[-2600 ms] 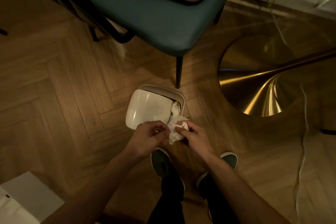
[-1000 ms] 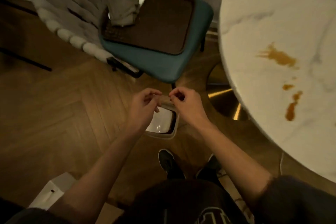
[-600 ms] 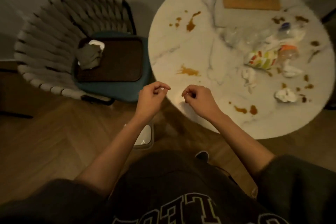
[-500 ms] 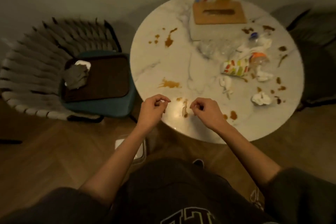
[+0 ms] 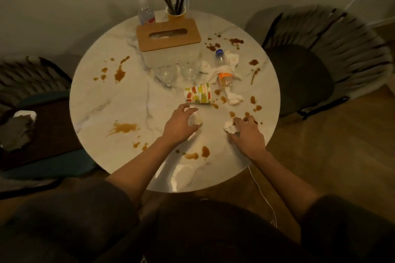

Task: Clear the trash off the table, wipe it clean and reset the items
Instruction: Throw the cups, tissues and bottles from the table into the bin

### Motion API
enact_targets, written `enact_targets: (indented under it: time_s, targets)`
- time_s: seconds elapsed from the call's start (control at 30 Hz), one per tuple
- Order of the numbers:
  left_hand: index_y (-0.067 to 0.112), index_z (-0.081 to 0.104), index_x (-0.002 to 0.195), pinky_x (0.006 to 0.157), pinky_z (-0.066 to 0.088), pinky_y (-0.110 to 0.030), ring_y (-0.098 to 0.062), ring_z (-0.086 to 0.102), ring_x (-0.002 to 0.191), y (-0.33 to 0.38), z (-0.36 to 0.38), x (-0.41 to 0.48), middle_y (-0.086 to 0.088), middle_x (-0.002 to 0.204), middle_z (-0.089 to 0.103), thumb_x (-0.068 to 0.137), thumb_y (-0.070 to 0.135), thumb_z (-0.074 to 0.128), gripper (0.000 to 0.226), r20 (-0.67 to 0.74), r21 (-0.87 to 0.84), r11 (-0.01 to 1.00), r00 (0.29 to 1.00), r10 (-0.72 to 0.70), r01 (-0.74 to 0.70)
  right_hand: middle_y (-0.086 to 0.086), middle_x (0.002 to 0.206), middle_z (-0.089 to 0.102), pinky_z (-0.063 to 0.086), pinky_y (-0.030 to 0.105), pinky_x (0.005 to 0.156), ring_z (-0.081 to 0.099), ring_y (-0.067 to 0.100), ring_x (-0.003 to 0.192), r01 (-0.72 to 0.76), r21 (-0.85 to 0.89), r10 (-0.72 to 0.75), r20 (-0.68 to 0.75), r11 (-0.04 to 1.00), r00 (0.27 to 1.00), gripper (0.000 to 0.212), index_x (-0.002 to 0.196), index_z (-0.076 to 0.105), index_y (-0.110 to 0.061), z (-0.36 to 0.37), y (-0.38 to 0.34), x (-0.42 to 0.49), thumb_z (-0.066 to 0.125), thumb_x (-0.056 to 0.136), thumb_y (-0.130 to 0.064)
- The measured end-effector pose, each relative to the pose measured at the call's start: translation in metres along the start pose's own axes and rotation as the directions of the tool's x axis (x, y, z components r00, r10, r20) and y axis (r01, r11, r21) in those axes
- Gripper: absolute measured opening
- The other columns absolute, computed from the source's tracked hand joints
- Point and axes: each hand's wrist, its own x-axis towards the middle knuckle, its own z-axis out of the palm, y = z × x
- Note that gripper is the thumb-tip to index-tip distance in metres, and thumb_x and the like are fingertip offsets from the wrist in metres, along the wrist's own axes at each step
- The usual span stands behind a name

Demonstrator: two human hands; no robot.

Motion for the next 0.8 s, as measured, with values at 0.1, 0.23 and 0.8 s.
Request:
enact_targets:
  time_s: [0.1, 0.23, 0.8]
  targets:
    - [0.025, 0.057, 0.131, 0.1, 0.045, -0.041, -0.027, 0.038, 0.13, -0.001, 0.019, 0.016, -0.007, 0.145, 0.037, 0.082, 0.029, 0.07, 0.051, 0.076, 0.119, 0.993, 0.997, -0.033, 0.023, 0.009, 0.128, 0.044, 0.052, 0.042, 0.083, 0.051, 0.029, 0.112, 0.05, 0.01, -0.05, 0.004, 0.999, 0.999, 0.045, 0.131, 0.055, -0.019, 0.011, 0.002, 0.013, 0.059, 0.09, -0.037]
    - [0.018, 0.072, 0.097, 0.086, 0.049, -0.036, -0.023, 0.051, 0.108, -0.014, 0.025, 0.021, -0.004, 0.115, 0.054, 0.08, 0.014, 0.071, 0.017, -0.041, 0.054, 0.999, 0.999, -0.002, 0.005, 0.006, 0.118, 0.05, 0.051, 0.037, 0.077, 0.056, 0.024, 0.103, 0.149, 0.066, -0.146, -0.06, 0.987, 0.988, 0.03, 0.119, 0.065, -0.016, 0.016, 0.002, 0.019, 0.06, 0.092, -0.027]
    - [0.015, 0.069, 0.096, 0.066, 0.057, -0.033, -0.01, 0.069, 0.073, -0.12, -0.087, -0.164, -0.005, 0.099, 0.068, 0.087, 0.012, 0.069, 0.01, -0.067, -0.847, 0.467, 0.82, -0.569, 0.254, -0.003, 0.089, 0.067, 0.045, 0.011, 0.069, 0.06, 0.005, 0.077, 0.316, 0.602, -0.368, -0.04, 0.733, 0.929, 0.012, 0.095, 0.074, -0.012, 0.072, -0.19, -0.077, 0.073, 0.083, -0.013]
